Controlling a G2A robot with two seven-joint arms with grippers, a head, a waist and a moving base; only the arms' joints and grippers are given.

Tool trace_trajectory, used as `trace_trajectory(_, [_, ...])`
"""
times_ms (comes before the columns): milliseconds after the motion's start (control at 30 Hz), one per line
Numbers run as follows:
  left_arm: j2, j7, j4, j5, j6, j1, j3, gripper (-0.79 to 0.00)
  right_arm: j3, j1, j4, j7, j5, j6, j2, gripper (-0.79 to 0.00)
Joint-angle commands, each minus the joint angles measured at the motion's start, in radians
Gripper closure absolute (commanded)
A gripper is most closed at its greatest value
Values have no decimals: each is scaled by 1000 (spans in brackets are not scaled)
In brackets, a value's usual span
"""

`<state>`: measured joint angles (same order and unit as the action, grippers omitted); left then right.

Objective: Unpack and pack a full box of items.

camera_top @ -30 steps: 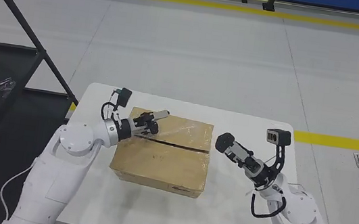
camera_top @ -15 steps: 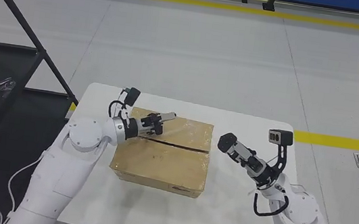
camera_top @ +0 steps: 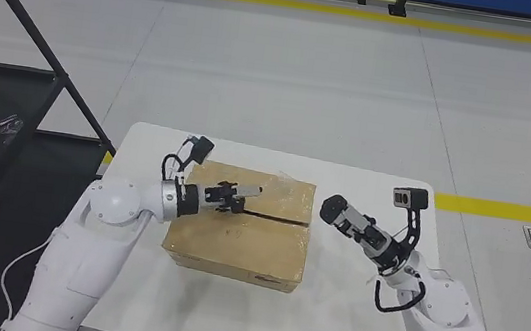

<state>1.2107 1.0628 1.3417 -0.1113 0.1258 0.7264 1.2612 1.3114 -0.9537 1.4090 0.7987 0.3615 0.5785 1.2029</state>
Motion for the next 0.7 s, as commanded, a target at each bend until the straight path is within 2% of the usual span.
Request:
trace_trajectory(0, [-8,-3,28,-21,10,22,36,-785,-9,18,-11,10,2,-40,1,-785])
trace_trajectory(100, [-23,-60,77,-53,26,83,125,-785,-17,40,-35,-10,25,-141,2,-785])
trace_trajectory(233, [-46,-139,110,-64,23,184,264,-785,-17,40,-35,-10,25,-141,2,-785])
trace_trajectory(333, [-56,-175,116,-70,11,254,326,-785,-17,40,-35,-10,25,-141,2,-785])
trace_trajectory(433, [-62,-180,120,-96,3,292,353,-785,-48,56,-4,5,-7,-127,6,-785])
trace_trajectory(600, [-62,-201,133,-181,-5,313,361,-785,-133,153,-22,-73,-297,-101,18,-785])
trace_trajectory(667, [-63,-212,137,-205,-3,323,371,-785,-133,153,-22,-73,-297,-101,18,-785])
